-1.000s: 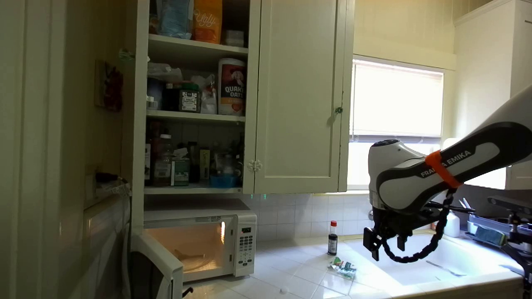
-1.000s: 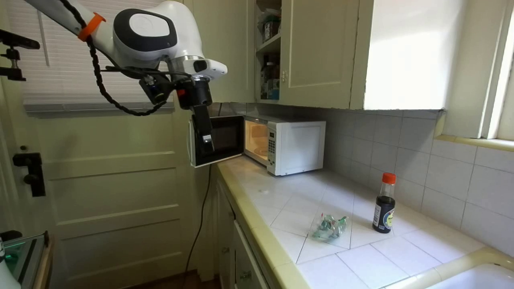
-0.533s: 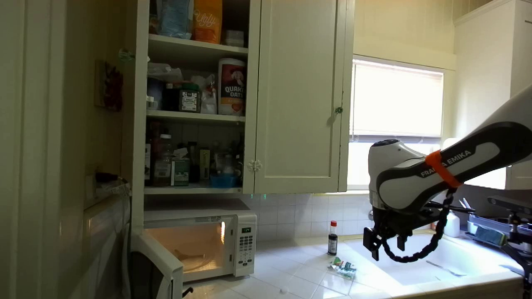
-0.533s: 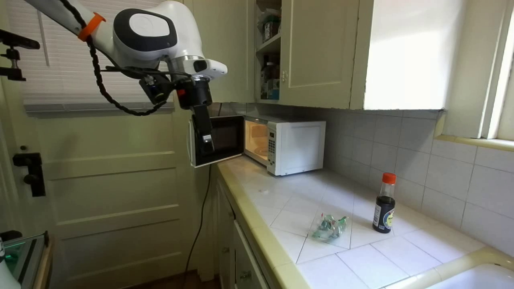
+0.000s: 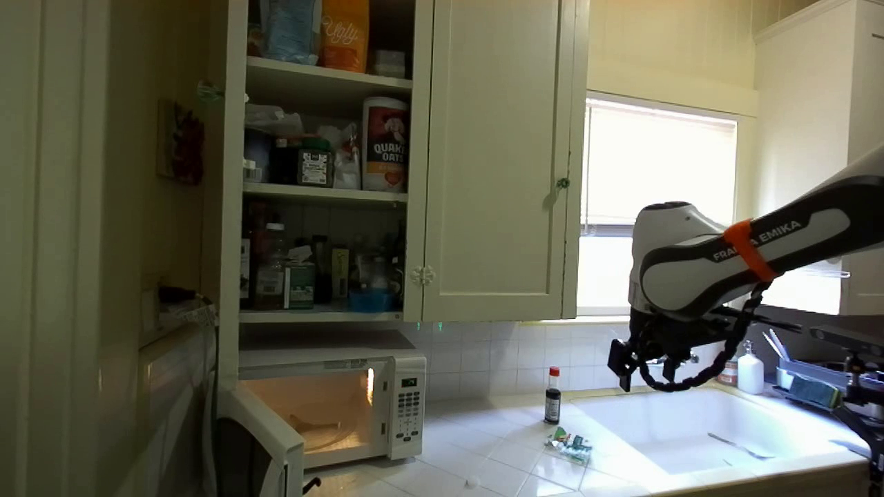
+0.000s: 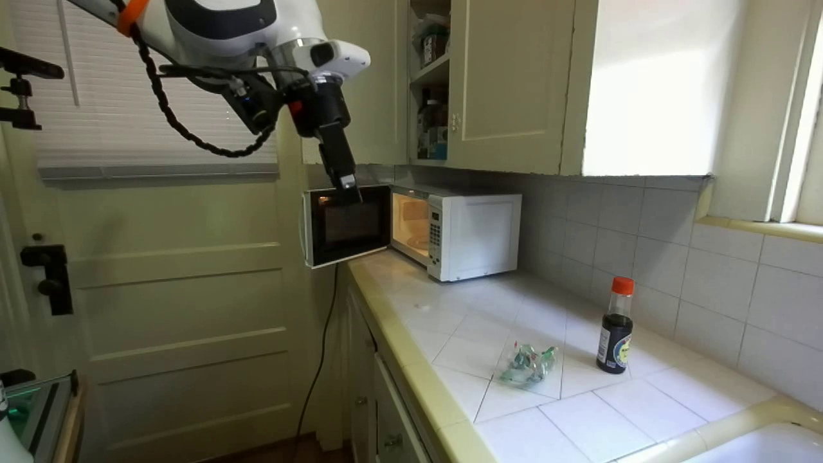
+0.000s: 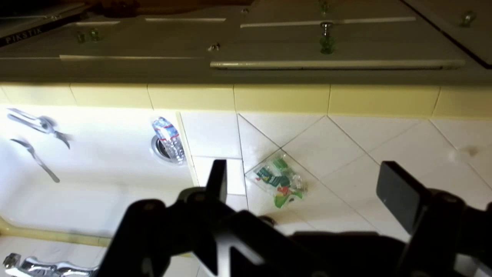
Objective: Open the cupboard door
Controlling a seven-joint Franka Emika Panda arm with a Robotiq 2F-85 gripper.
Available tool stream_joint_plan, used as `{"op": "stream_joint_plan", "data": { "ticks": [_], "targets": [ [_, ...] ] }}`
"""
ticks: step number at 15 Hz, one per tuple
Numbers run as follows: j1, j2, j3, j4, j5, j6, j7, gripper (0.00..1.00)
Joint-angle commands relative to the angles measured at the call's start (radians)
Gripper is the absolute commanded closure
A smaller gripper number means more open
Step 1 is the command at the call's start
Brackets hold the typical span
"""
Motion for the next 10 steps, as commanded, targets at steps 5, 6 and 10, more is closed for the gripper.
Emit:
{"op": "stream_joint_plan", "data": {
  "ticks": [5,6,10],
  "targets": [
    [0.062,-0.175,-0.140,0.028,0.168,0.092,-0.277,0.00],
    [0.076,-0.183,-0.158,0.037,0.195,0.100,-0.315,0.00],
    [0.128,-0.215,-0.200,0.059,0.267,0.086,-0.432,0.00]
  ]
}}
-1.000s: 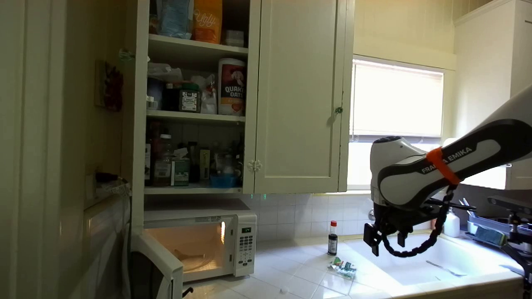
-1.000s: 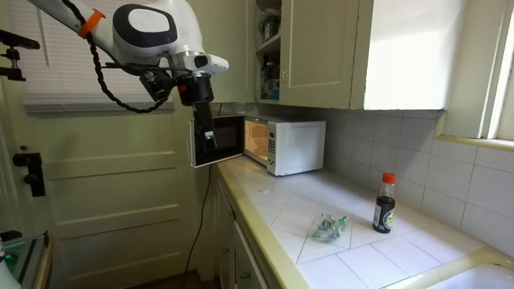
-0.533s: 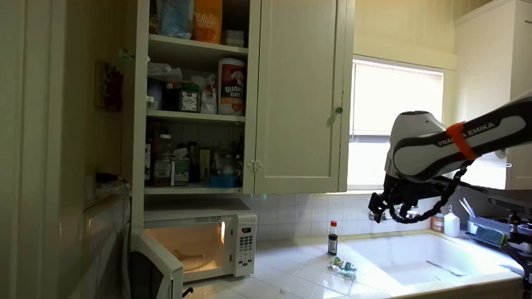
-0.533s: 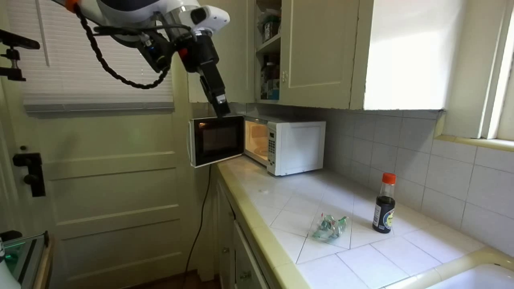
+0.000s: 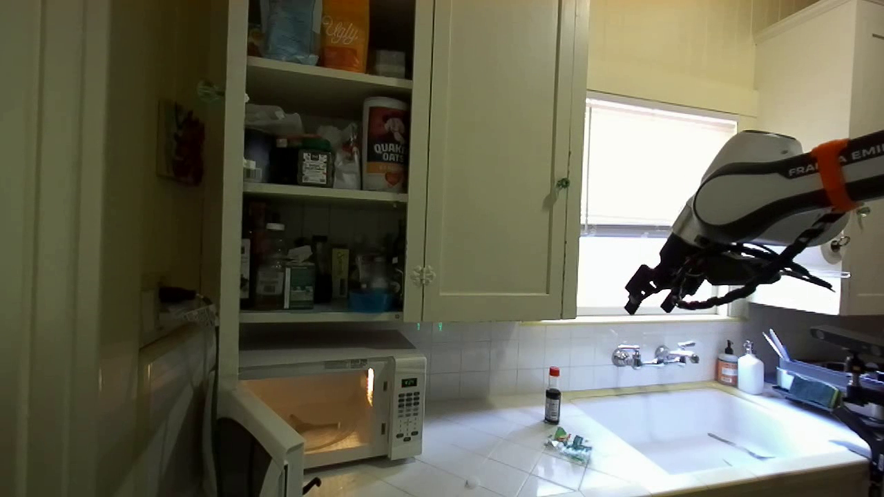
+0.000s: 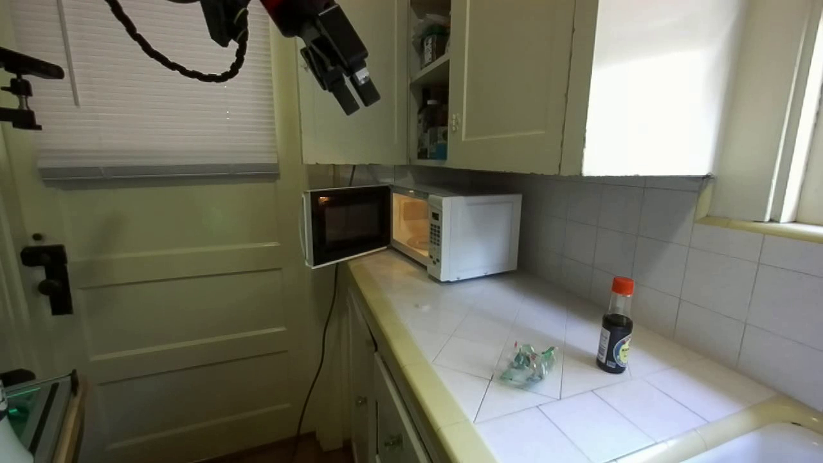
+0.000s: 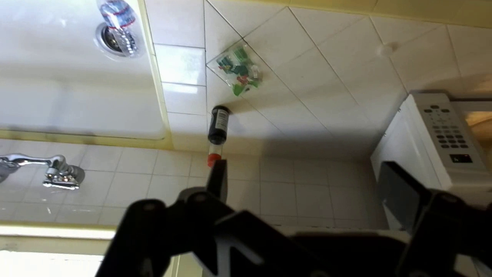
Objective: Open the cupboard door
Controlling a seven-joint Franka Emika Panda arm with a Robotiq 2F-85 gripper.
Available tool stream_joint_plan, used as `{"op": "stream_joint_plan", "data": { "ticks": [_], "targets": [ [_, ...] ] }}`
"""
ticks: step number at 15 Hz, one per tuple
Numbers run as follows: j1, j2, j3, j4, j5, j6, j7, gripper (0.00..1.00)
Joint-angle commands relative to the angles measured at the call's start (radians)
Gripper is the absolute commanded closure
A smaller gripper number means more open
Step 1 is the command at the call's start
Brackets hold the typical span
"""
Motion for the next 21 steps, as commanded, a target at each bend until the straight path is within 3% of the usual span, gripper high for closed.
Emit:
{"op": "stream_joint_plan", "data": {
  "ticks": [1,16,21],
  "targets": [
    [0.051,-0.026,-0.040,0.004,0.062,0.000,-0.091,0.00],
    [0.020,-0.014,-0.017,0.009,0.045,0.021,-0.067,0.00],
    [0.010,0.003,-0.008,0.167,0.065,0.149,0.010,0.00]
  ]
}}
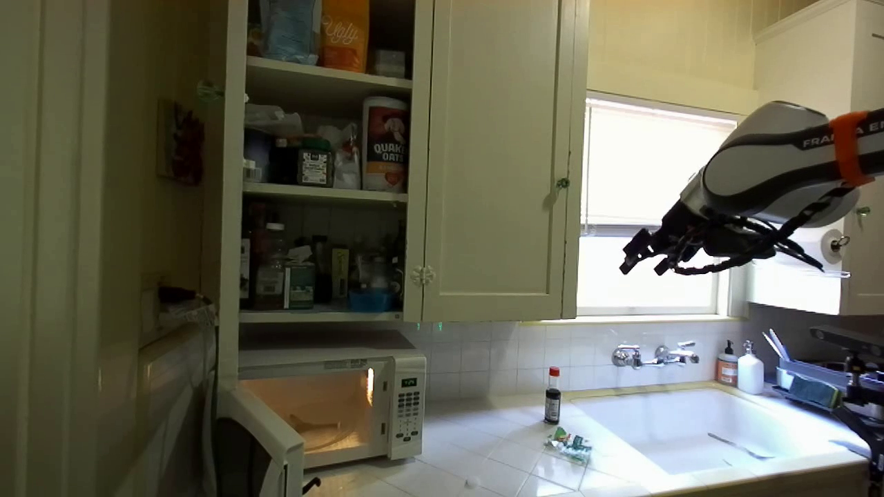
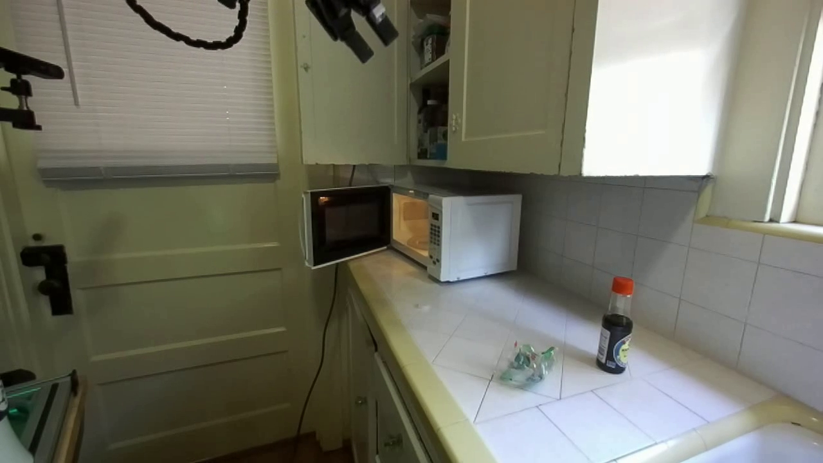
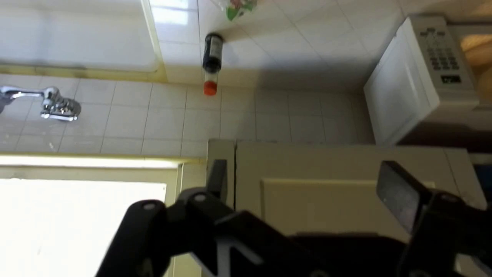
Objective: Open the cupboard door
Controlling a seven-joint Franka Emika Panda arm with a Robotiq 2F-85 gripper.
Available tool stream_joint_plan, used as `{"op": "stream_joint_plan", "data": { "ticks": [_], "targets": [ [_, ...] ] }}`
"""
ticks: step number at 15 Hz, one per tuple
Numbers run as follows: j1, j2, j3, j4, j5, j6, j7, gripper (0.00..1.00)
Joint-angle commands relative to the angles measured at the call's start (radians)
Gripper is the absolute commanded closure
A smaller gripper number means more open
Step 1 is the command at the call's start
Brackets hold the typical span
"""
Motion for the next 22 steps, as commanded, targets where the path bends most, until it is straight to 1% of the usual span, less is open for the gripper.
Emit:
{"op": "stream_joint_plan", "data": {
  "ticks": [1,4,6,8,10,11,12,14,16,22],
  "targets": [
    [-0.015,0.031,0.020,0.143,0.014,0.055,0.045,0.00],
    [-0.018,0.093,0.035,0.317,0.015,0.047,0.085,0.00],
    [-0.023,0.147,0.037,0.452,0.011,0.005,0.138,0.00],
    [-0.061,0.215,0.046,0.578,0.013,-0.030,0.204,0.00],
    [-0.071,0.292,0.037,0.698,0.015,-0.084,0.242,0.00],
    [-0.053,0.195,0.040,0.563,0.009,-0.018,0.191,0.00],
    [-0.060,0.230,0.038,0.615,0.008,-0.039,0.207,0.00],
    [-0.066,0.275,0.038,0.667,0.007,-0.048,0.222,0.00],
    [-0.068,0.292,0.038,0.682,0.006,-0.049,0.225,0.00],
    [-0.069,0.294,0.037,0.690,0.006,-0.053,0.227,0.00]
  ]
}}
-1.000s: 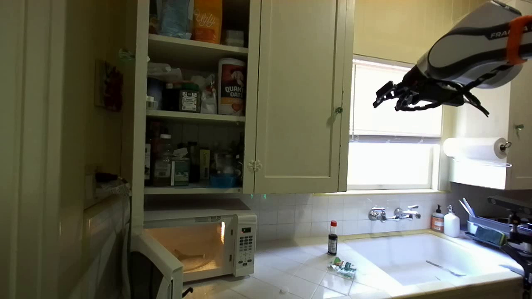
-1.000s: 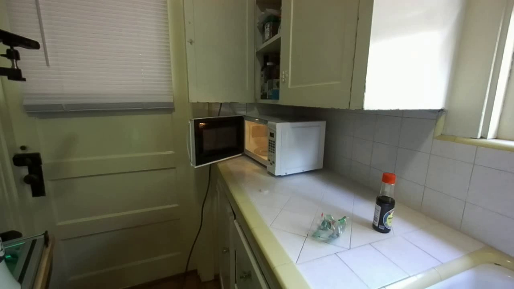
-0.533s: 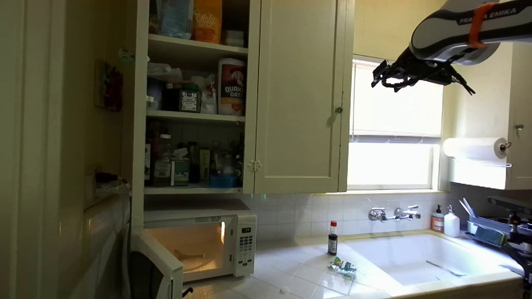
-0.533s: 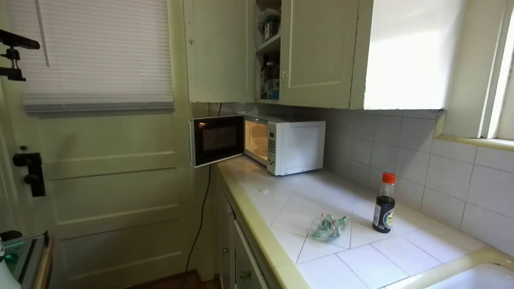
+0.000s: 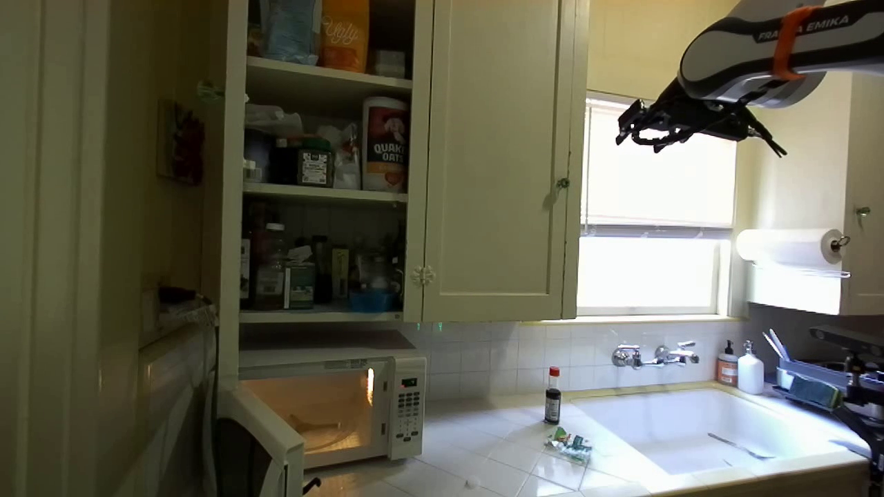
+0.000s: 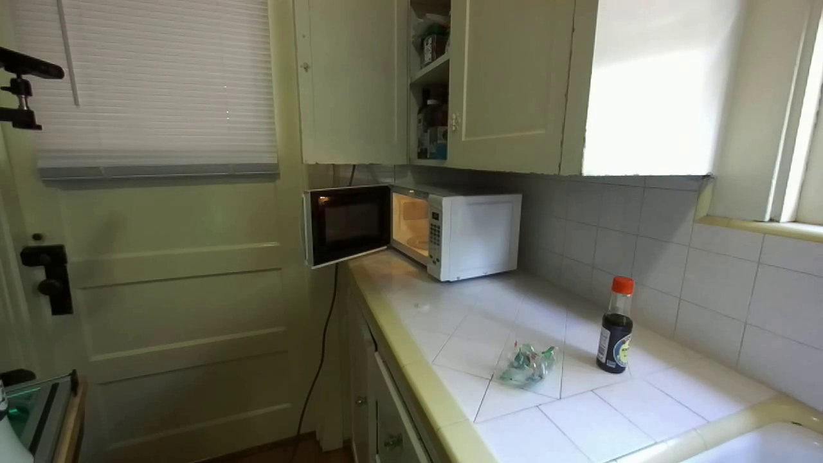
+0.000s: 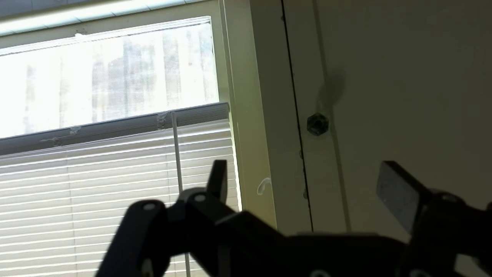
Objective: Open the cupboard door
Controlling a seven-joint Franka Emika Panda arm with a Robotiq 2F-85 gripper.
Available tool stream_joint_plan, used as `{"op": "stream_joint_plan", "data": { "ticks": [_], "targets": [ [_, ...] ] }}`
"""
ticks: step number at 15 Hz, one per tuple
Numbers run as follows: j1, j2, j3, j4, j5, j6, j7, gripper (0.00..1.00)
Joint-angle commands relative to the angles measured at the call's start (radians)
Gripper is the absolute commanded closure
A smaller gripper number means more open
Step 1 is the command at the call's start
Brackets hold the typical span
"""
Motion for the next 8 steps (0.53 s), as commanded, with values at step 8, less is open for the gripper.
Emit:
{"op": "stream_joint_plan", "data": {
  "ticks": [8],
  "targets": [
    [-0.017,0.154,-0.016,0.186,0.017,-0.066,0.027,0.00]
  ]
}}
